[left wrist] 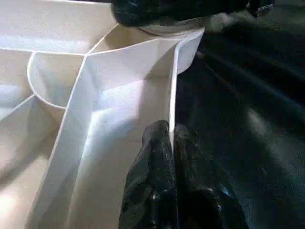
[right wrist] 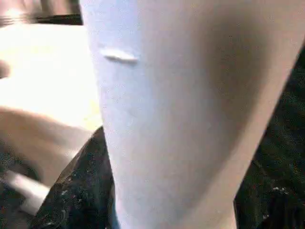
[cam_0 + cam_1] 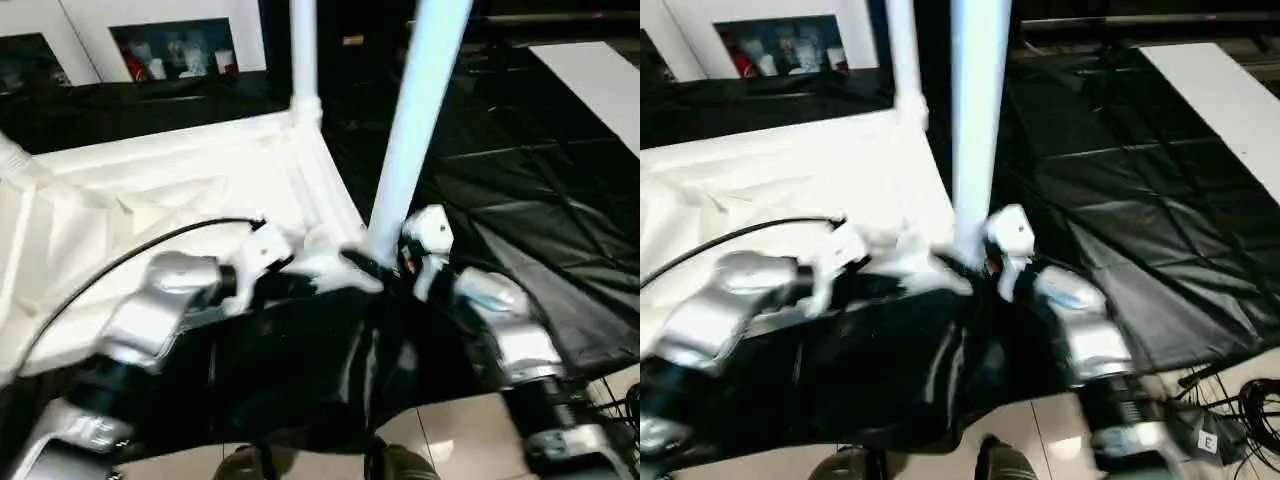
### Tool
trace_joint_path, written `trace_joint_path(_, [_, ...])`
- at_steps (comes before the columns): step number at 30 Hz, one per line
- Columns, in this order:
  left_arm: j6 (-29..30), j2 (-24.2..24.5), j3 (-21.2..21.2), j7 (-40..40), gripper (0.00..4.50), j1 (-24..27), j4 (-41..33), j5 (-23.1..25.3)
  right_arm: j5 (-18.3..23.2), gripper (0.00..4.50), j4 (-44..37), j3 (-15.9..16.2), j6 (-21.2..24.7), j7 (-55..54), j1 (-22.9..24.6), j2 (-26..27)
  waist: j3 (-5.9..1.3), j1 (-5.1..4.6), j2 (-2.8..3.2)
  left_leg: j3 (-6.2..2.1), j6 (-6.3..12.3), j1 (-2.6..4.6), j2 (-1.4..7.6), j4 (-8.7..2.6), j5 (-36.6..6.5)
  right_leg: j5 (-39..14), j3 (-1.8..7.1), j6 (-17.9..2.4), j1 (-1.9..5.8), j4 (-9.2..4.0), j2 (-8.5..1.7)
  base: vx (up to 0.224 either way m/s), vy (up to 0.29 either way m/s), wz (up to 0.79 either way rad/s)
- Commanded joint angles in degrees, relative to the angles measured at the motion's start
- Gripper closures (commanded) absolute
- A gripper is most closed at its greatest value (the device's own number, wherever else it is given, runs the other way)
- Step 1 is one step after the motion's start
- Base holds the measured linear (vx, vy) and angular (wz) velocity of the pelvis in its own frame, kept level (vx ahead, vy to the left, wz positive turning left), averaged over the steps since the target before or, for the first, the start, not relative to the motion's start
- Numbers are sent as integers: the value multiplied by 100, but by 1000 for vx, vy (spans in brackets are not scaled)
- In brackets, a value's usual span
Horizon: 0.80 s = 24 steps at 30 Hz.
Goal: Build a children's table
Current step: Rotate leg to tighten
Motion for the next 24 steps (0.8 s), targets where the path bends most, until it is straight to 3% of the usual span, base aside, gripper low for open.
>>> trace_joint_path(1, [472,-532,188,1455,450,-43,638,210,-88,186,535,172,581,-890,188,612,-303,-12,-38,-126,68,133,197,-402,-1682,-2606,233,-885,210,-506,-340,0,0,0])
trace_joint_path(4, [487,-737,197,1744,450,-104,762,292,-137,186,671,125,667,-1340,137,881,-247,-37,-44,-168,-21,177,182,-446,-2174,-3294,199,-593,167,-609,-349,0,0,0])
trace_joint_path(6, [483,-894,171,1912,450,-159,845,359,-183,186,809,142,671,-1596,56,1109,-182,-68,-55,-208,-84,256,154,-456,-2722,-4071,170,-298,89,-717,-352,0,0,0])
trace_joint_path(7, [431,-969,131,1962,450,-207,908,417,-279,186,928,225,582,-1648,-32,1241,-182,-85,-51,-241,-138,325,131,-442,-3045,-4388,131,-135,54,-778,-343,0,0,0])
trace_joint_path(9, [395,-970,112,1943,450,-220,924,429,-307,186,969,263,527,-1616,-66,1261,-199,-105,-51,-296,-142,286,122,-495,-3148,-4326,103,-40,125,-780,-355,0,0,0])
trace_joint_path(10, [335,-909,66,1809,450,-215,885,445,-311,186,976,300,426,-1456,-101,1256,-234,-100,-60,-311,-98,241,129,-540,-3018,-4073,107,-50,189,-755,-369,0,0,0])
trace_joint_path(11, [310,-875,43,1745,450,-209,858,457,-300,186,954,308,398,-1364,-103,1251,-243,-89,-60,-315,-60,223,139,-561,-2901,-3904,120,-84,206,-736,-382,0,0,0])
trace_joint_path(12, [306,-843,36,1692,450,-198,832,455,-268,186,926,288,373,-1313,-100,1248,-268,-82,-61,-296,6,209,152,-571,-2663,-3554,147,-195,216,-723,-396,0,0,0])
trace_joint_path(13, [221,-756,-10,1520,450,-162,779,458,-189,130,835,240,357,-1164,-84,1233,-274,-68,-54,-274,67,199,164,-577,-2477,-3244,171,-323,210,-702,-391,0,0,0])
trace_joint_path(16, [164,-616,-71,1271,450,-77,671,461,-163,113,724,222,337,-1083,-88,1123,-275,-54,-41,-242,151,174,174,-576,-2377,-2854,204,-517,218,-666,-393,0,0,0])
trace_joint_path(17, [110,-557,-91,1145,450,-35,618,446,-190,107,683,232,313,-1064,-93,1056,-278,-104,-48,-277,128,84,174,-603,-2297,-2730,172,-583,297,-620,-393,0,0,0])
trace_joint_path(18, [128,-477,-94,1023,450,12,548,424,-190,81,621,218,289,-994,-103,958,-273,-121,-40,-285,111,68,180,-619,-2311,-2730,156,-590,299,-613,-381,0,0,0])
trace_joint_path(20, [-14,-308,-125,716,450,96,445,358,-172,72,528,183,189,-781,-128,763,-316,-154,-70,-234,197,96,178,-556,-2078,-2312,201,-739,285,-595,-395,0,0,0])
trace_joint_path(22, [-134,-73,-139,407,450,178,348,270,-29,61,348,146,56,-241,-145,446,-284,-143,-73,-197,284,126,170,-534,-2080,-2399,208,-821,250,-622,-400,0,0,0])
trace_joint_path(24, [-271,114,-138,169,450,225,305,188,171,61,159,113,-19,343,-114,174,-291,-124,-77,-193,349,120,182,-523,-2000,-2512,207,-794,264,-618,-405,0,0,0])
